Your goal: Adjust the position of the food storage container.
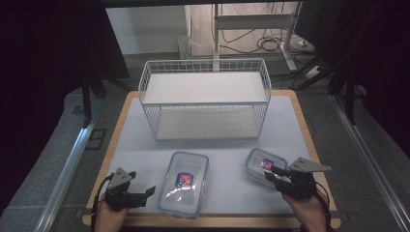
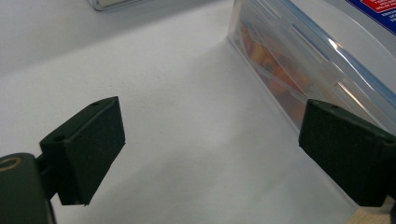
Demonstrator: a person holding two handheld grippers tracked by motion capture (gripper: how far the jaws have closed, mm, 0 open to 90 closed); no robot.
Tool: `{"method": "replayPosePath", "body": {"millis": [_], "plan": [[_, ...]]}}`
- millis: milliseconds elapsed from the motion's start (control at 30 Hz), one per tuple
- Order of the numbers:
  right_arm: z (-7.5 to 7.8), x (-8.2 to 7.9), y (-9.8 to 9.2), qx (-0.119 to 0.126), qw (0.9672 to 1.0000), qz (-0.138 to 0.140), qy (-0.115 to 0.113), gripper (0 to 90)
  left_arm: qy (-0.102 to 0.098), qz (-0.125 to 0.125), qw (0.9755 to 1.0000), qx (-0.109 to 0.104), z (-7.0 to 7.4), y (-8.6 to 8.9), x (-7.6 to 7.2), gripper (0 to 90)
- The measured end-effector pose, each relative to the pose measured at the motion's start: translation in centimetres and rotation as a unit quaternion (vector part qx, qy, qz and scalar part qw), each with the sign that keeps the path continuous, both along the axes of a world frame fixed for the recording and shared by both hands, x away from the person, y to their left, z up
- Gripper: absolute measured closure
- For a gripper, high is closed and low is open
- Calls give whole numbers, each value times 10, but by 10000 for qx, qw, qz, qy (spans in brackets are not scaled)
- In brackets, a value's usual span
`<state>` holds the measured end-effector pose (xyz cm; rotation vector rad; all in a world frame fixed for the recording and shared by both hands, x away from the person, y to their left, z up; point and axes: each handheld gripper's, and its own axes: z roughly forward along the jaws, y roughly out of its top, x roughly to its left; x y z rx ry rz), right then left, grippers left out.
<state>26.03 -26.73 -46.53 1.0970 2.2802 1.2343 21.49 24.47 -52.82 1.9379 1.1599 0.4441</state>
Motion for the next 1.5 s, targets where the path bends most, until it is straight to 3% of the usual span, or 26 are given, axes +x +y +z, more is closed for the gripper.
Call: {"method": "replayPosePath", "body": {"millis": [100,133,233,700,867,933,1133,1500], "plan": [[0,3,6,-134,9999,56,42,759,9,-16,10000,-11,-1,-1,1,72],[-1,6,12,-212,9996,181,96,829,17,-23,10000,2,-1,-1,1,72],[-1,10,20,-215,9990,370,122,894,-10,-20,10000,-15,-1,-2,2,72],[-8,41,69,-502,9964,622,274,896,13,-54,10000,-4,-3,-3,3,71],[-17,50,91,-849,9937,657,325,896,17,-79,10000,43,-3,-4,3,71],[-22,50,95,-1127,9916,562,302,896,25,-87,9999,49,-3,-4,3,71],[-25,48,87,-1221,9911,414,323,898,34,-139,9998,100,-4,-6,3,71],[-23,51,54,-1081,9934,-26,381,898,52,-165,9998,125,-4,-7,3,71]]}}
